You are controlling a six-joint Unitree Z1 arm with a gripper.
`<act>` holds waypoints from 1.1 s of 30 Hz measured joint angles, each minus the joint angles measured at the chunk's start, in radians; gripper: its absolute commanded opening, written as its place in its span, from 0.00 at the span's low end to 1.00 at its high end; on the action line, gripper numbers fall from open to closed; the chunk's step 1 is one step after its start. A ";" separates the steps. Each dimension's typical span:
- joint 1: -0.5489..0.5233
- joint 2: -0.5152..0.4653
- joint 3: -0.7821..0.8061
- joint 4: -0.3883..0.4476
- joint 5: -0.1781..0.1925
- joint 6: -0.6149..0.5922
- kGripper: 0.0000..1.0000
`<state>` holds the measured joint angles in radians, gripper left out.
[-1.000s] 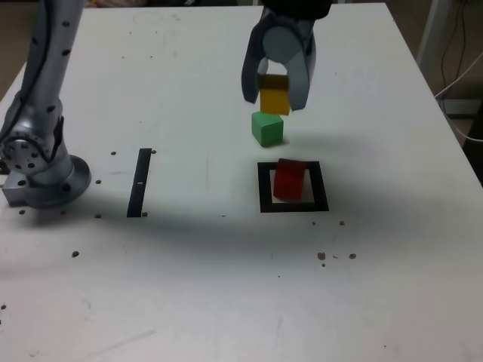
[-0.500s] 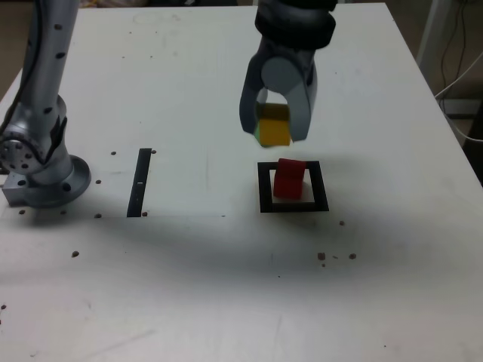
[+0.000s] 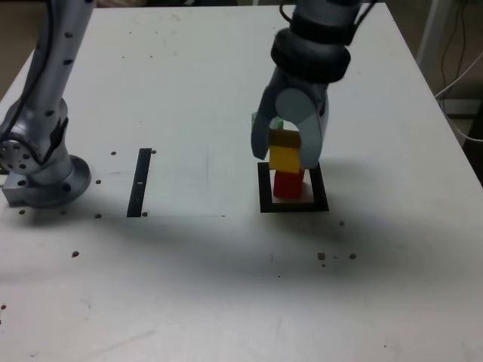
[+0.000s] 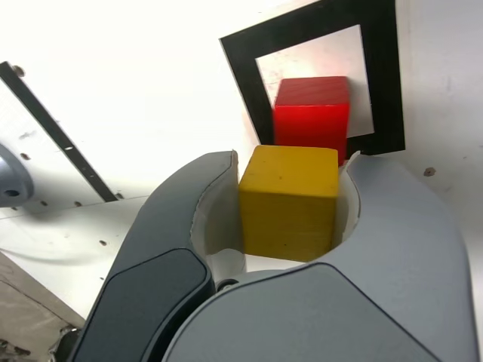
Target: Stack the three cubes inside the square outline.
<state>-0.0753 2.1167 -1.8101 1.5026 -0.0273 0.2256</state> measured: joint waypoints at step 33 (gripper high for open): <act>0.017 0.042 -0.009 -0.032 0.020 0.014 0.99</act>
<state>-0.0580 2.1586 -1.8192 1.4709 -0.0073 0.2395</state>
